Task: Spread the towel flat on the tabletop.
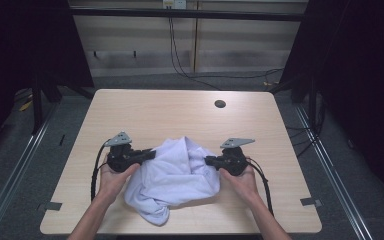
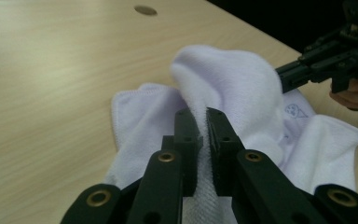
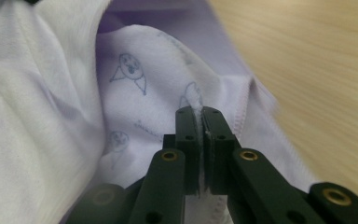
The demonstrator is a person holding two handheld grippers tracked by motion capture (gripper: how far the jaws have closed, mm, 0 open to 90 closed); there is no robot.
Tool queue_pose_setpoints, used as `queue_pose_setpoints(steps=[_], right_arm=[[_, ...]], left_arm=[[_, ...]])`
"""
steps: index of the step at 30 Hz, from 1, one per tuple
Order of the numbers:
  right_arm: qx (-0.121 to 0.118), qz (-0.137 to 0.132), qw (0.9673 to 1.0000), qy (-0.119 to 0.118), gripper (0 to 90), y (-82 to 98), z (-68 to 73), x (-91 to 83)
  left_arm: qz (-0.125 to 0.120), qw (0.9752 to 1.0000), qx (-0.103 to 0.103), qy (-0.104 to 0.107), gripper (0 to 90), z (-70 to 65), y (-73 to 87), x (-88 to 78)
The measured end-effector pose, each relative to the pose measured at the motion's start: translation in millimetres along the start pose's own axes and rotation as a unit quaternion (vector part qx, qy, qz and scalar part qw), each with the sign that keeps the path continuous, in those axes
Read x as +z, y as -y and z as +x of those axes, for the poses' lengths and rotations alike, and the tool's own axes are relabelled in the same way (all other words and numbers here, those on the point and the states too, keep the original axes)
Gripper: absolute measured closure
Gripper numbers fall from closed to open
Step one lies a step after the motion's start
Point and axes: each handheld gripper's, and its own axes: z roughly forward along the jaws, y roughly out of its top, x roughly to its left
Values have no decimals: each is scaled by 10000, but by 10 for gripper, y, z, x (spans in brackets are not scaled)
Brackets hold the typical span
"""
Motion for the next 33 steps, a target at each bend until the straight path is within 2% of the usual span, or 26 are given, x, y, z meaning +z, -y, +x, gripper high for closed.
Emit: queue_pose_setpoints(steps=[1, 3, 5, 8, 9, 10, 11, 12, 13, 14, 15, 16, 17, 18, 19, 20, 21, 23, 24, 25, 26, 27, 28, 30, 31, 33], right_arm=[[67, -49, 10000, 37, 866, -6, -30, -44], [126, -147, 9997, 139, 867, -18, -90, -127], [179, -207, 9993, 252, 869, -56, -143, -211], [265, -413, 9980, 407, 870, -189, -235, -365], [265, -413, 9980, 407, 870, -189, -235, -365], [265, -567, 9964, 570, 870, -344, -300, -489], [265, -567, 9964, 570, 870, -344, -300, -489], [298, -668, 9955, 596, 870, -439, -325, -559], [297, -864, 9935, 679, 871, -650, -341, -693], [297, -864, 9935, 679, 871, -650, -341, -693], [264, -1115, 9911, 678, 870, -848, -308, -814], [238, -1196, 9901, 694, 871, -941, -290, -861], [213, -1269, 9889, 738, 871, -1028, -276, -899], [189, -1342, 9877, 779, 871, -1108, -265, -935], [184, -1423, 9864, 799, 871, -1183, -257, -969], [171, -1490, 9851, 844, 871, -1253, -252, -997], [183, -1564, 9838, 856, 871, -1315, -246, -1018], [122, -1574, 9832, 922, 871, -1433, -224, -1022], [110, -1575, 9830, 940, 871, -1488, -227, -1012], [98, -1549, 9832, 959, 871, -1543, -243, -1000], [71, -1535, 9830, 1009, 871, -1586, -262, -990], [71, -1535, 9830, 1009, 871, -1586, -262, -990], [184, -1520, 9832, 998, 871, -1734, -359, -961], [210, -1536, 9819, 1085, 871, -1847, -416, -953], [194, -1569, 9814, 1085, 871, -1914, -441, -956], [115, -1670, 9792, 1147, 871, -2027, -458, -970]], left_arm=[[-115, 9999, -51, 6, 843, 26, -21, -64], [-216, 9997, -49, -143, 845, 55, -58, -149], [-420, 9988, -170, -196, 846, 115, -105, -250], [-656, 9970, -171, -360, 847, 192, -224, -409], [-656, 9970, -171, -360, 847, 192, -224, -409], [-871, 9950, -171, -458, 848, 224, -349, -542], [-871, 9950, -171, -458, 848, 224, -349, -542], [-1021, 9933, -183, -512, 848, 229, -415, -617], [-1147, 9919, -156, -520, 850, 238, -476, -698], [-1298, 9899, -152, -546, 850, 239, -534, -762], [-1484, 9869, -73, -636, 850, 233, -646, -888], [-1595, 9850, -68, -659, 851, 231, -695, -939], [-1595, 9850, -68, -659, 851, 231, -695, -939], [-1708, 9825, -13, -744, 851, 235, -793, -1040], [-1708, 9825, -13, -744, 852, 235, -793, -1040], [-1866, 9793, -9, -784, 852, 224, -892, -1094], [-1889, 9785, 24, -825, 852, 225, -939, -1111], [-2012, 9758, -45, -853, 853, 238, -1009, -1110], [-2012, 9758, -45, -853, 853, 238, -1009, -1110], [-1955, 9751, 97, -1046, 853, 240, -1065, -1093], [-1955, 9751, 97, -1046, 853, 240, -1065, -1093], [-1986, 9739, 53, -1100, 853, 260, -1108, -1080], [-2003, 9724, 43, -1198, 853, 311, -1198, -1075], [-2039, 9713, 1, -1221, 853, 330, -1251, -1069], [-2036, 9698, 74, -1343, 853, 347, -1370, -1060], [-2085, 9682, 197, -1370, 853, 337, -1471, -1072]])
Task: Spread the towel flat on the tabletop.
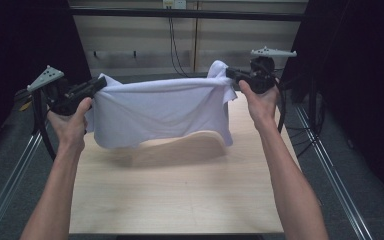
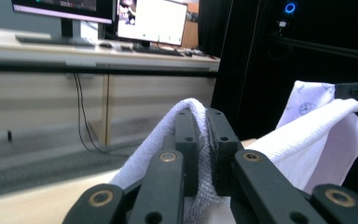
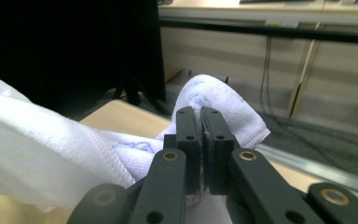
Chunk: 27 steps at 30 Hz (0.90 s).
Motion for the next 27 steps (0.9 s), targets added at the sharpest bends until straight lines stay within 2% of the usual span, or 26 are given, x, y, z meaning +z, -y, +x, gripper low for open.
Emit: queue_pose_setpoints(steps=[2, 3, 5, 6, 7, 9, 10, 11, 12, 13, 14, 15, 16, 17, 18, 19, 20, 21, 22, 23, 24, 25, 26, 27], right_arm=[[-92, -55, 9999, 99, 871, -96, 3, 20], [-124, -92, 9998, 116, 871, -122, 4, 13], [-67, -146, 9999, -12, 871, -77, 2, -7], [-103, -99, 9999, -34, 871, -30, 6, -11], [-106, -34, 9999, -112, 871, 64, 16, -18], [-20, 160, 9990, -422, 870, 382, 62, -28], [-45, 276, 9982, -529, 870, 551, 97, -27], [-49, 421, 9972, -612, 870, 724, 134, -26], [6, 496, 9964, -695, 870, 903, 170, -34], [41, 669, 9947, -782, 870, 1074, 209, -29], [-44, 837, 9940, -697, 870, 1196, 250, -33], [-128, 1020, 9925, -655, 870, 1398, 315, -62], [-128, 1020, 9925, -655, 870, 1398, 315, -62], [-113, 1286, 9882, -828, 868, 1706, 390, -138], [-80, 1360, 9868, -881, 868, 1815, 416, -171], [-68, 1478, 9838, -1008, 866, 1952, 446, -210], [-96, 1613, 9810, -1078, 862, 2101, 492, -261], [-96, 1613, 9810, -1078, 862, 2101, 492, -261], [61, 1675, 9778, -1260, 825, 2276, 555, -347], [71, 1719, 9759, -1342, 785, 2330, 587, -395], [-11, 1726, 9756, -1356, 737, 2362, 607, -444], [-28, 1745, 9766, -1257, 710, 2362, 620, -502], [-105, 1706, 9792, -1093, 689, 2337, 618, -561], [-163, 1588, 9814, -1069, 653, 2299, 597, -616]], left_arm=[[-93, 9999, -1, 104, 853, -26, -24, -3], [-96, 9999, 61, 19, 853, -50, -2, -16], [-132, 9998, 36, 128, 852, -71, 92, -67], [-74, 9999, 85, 123, 852, -90, 171, -99], [106, 9998, 103, 141, 852, -110, 297, -142], [512, 9981, 192, 295, 849, -120, 548, -207], [512, 9981, 192, 295, 848, -120, 548, -207], [881, 9948, 219, 462, 848, -135, 849, -263], [881, 9948, 219, 462, 848, -135, 849, -263], [1254, 9906, 236, 501, 848, -165, 1105, -314], [1435, 9879, 228, 543, 848, -186, 1265, -369], [1533, 9863, 209, 565, 847, -203, 1367, -431], [1533, 9863, 209, 565, 846, -203, 1367, -431], [1627, 9840, 107, 713, 843, -231, 1510, -546], [1717, 9825, 161, 700, 839, -250, 1567, -610], [1807, 9806, 146, 742, 835, -277, 1623, -674], [1807, 9806, 146, 742, 830, -277, 1623, -674], [1913, 9780, 135, 819, 830, -303, 1662, -713], [1988, 9762, 255, 822, 796, -335, 1687, -752], [1988, 9759, 224, 870, 759, -386, 1702, -813], [1937, 9767, 195, 901, 691, -403, 1683, -835], [1846, 9776, 187, 996, 664, -420, 1650, -849], [1756, 9792, 198, 1001, 636, -435, 1609, -847], [1726, 9796, 217, 1008, 603, -450, 1564, -824]])
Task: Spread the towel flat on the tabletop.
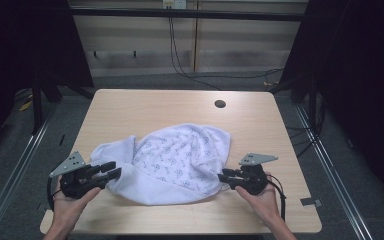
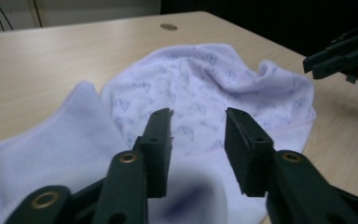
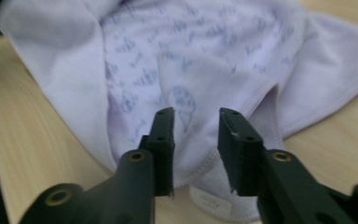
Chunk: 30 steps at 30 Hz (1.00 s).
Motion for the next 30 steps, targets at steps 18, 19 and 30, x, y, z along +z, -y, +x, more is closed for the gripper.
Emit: queue_pose_setpoints(steps=[18, 19, 30], right_arm=[[429, 795, 9953, 340, 582, 207, -540, 315], [332, 806, 9956, 330, 581, 208, -513, 323], [-95, 912, 9953, 324, 876, 169, -360, 359]], left_arm=[[1766, 9839, 229, 110, 635, 121, 356, 1048], [1806, 9831, 279, 69, 635, 127, 366, 1012], [1799, 9833, 260, -19, 643, 113, 394, 964]])
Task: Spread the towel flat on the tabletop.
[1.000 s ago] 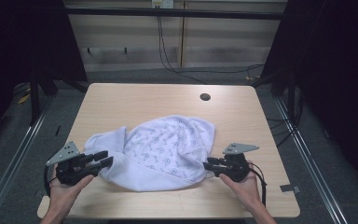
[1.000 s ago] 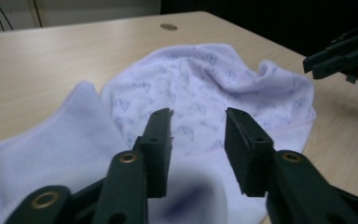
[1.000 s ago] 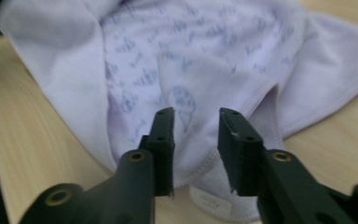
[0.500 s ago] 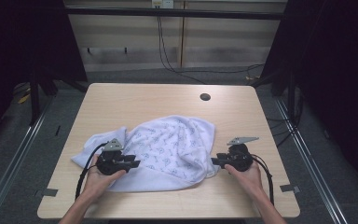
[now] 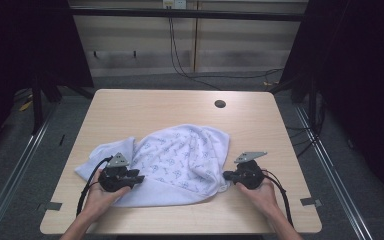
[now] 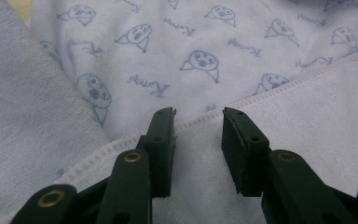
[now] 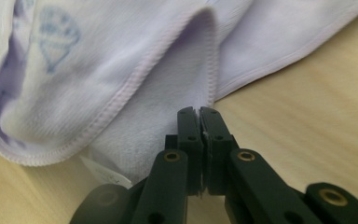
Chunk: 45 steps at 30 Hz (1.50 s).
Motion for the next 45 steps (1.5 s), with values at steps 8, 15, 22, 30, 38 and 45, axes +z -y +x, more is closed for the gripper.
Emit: queue_pose_setpoints(steps=[8, 15, 22, 30, 38, 45], right_arm=[[489, -1238, 9902, 430, 875, -87, -398, -680], [239, -1404, 9891, 362, 867, 159, -242, -1073], [263, -799, 9964, -100, 658, 530, -7, -980], [519, -751, 9958, 25, 687, 184, -221, -705], [418, 77, 9965, 715, 601, 22, -418, -124], [-86, 241, 9955, 912, 876, -79, -381, -15]], left_arm=[[135, 9998, -44, -144, 649, -20, 61, -102], [226, 9987, -261, -372, 657, -34, 131, -217], [172, 9991, -285, -280, 643, -24, 122, -248], [239, 9996, -115, -122, 632, -20, -79, -138], [412, 9991, -13, -136, 626, -14, -7, -100], [404, 9990, 14, -165, 634, -9, 71, -172]])
